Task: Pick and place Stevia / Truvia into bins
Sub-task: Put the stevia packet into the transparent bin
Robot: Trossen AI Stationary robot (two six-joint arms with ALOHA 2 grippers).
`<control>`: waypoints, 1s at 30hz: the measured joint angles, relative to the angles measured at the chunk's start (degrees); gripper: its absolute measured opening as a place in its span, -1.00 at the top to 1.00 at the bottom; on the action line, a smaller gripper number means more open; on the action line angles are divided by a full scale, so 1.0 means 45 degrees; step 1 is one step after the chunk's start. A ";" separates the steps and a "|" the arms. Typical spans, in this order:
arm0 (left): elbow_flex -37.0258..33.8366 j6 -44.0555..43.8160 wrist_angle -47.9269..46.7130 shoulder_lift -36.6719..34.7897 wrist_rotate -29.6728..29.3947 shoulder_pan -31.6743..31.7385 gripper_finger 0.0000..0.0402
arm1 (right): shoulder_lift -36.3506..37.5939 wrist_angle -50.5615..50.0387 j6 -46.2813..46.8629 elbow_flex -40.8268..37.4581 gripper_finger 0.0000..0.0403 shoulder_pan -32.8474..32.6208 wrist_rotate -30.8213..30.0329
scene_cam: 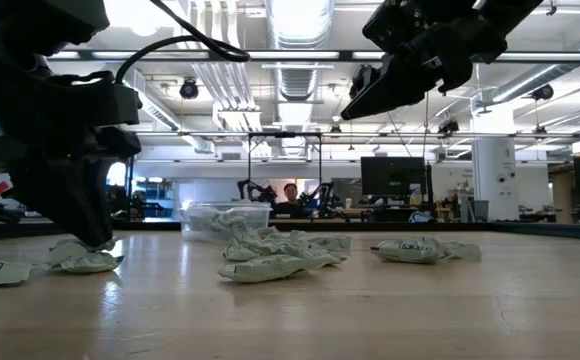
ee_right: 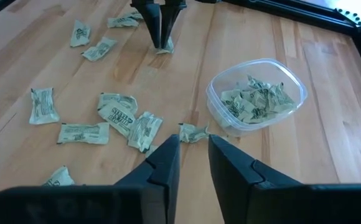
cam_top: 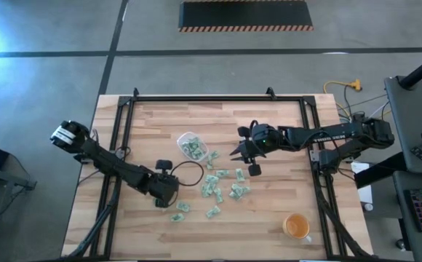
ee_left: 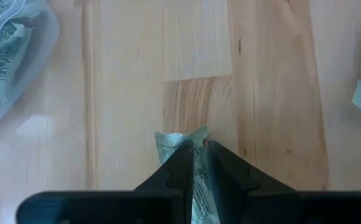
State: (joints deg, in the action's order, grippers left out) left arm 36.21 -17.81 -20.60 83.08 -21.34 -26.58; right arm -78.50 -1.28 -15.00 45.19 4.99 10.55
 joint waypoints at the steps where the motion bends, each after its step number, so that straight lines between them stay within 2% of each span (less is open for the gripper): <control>1: 0.0000 -0.0003 -0.0003 -0.0031 0.0000 -0.0003 0.85 | 0.0000 0.0000 -0.0005 0.0000 0.64 0.0000 0.0000; 11: 0.0039 0.0002 0.0029 -0.0343 -0.0066 -0.0002 0.85 | -0.0005 -0.0010 0.0000 0.0000 0.63 0.0005 0.0005; 17: 0.0015 -0.0131 -0.0289 -0.0289 -0.0652 0.0049 0.85 | -0.0010 -0.0011 0.0000 -0.0053 0.61 0.0005 0.0005; 30: 0.0000 -0.0299 -0.0151 -0.0289 -0.0676 0.0051 0.85 | -0.0010 -0.0005 0.0000 -0.0058 0.65 0.0005 0.0005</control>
State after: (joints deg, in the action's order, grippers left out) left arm 36.21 -19.16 -21.28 81.78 -24.38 -26.35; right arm -78.54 -1.30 -15.00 44.93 5.02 10.57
